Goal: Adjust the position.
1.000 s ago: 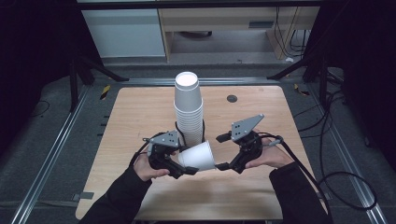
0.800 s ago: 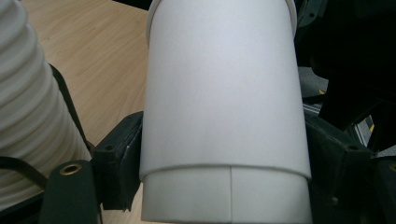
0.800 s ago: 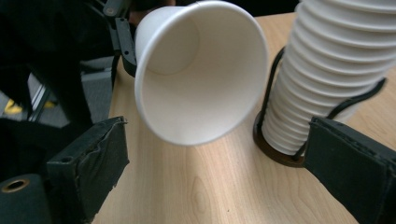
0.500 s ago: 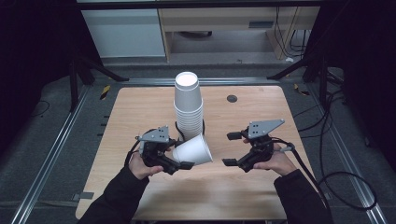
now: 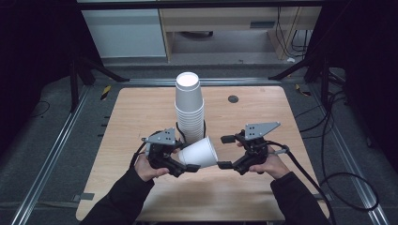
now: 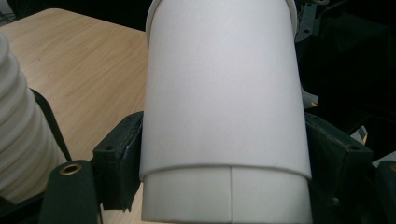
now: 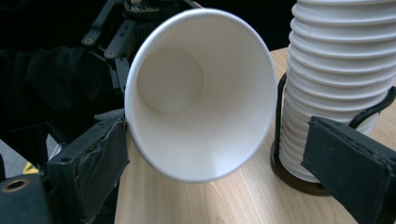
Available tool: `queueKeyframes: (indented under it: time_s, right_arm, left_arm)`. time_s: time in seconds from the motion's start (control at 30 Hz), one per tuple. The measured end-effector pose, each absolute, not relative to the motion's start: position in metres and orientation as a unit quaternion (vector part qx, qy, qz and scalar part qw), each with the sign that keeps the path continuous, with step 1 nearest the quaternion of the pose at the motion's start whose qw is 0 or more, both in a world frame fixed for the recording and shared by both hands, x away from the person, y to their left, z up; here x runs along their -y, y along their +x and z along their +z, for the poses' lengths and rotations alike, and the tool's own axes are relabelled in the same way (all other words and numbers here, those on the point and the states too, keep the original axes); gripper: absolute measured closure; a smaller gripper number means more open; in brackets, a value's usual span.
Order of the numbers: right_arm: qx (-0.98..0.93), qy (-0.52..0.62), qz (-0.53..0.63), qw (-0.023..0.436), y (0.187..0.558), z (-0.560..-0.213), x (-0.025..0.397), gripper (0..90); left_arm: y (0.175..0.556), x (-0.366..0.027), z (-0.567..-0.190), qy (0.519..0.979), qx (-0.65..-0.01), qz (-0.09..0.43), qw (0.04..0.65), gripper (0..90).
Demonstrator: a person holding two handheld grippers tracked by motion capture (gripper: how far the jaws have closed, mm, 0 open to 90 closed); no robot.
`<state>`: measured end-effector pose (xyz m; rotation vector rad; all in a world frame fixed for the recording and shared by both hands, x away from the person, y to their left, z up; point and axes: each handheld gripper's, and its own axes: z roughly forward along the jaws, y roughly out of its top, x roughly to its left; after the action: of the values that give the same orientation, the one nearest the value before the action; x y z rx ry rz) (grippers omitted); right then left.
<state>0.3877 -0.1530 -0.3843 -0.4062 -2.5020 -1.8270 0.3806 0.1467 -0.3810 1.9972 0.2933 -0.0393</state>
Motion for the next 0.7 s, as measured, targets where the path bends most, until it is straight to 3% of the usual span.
queueKeyframes:
  time_s: [0.7]
  right_arm:
    - [0.808, -0.119, -0.574, 0.048, 0.391, -0.391, 0.14, 3.7]
  left_arm:
    - [0.377, -0.13, -0.382, 0.835, -0.097, -0.022, 0.541, 21.9]
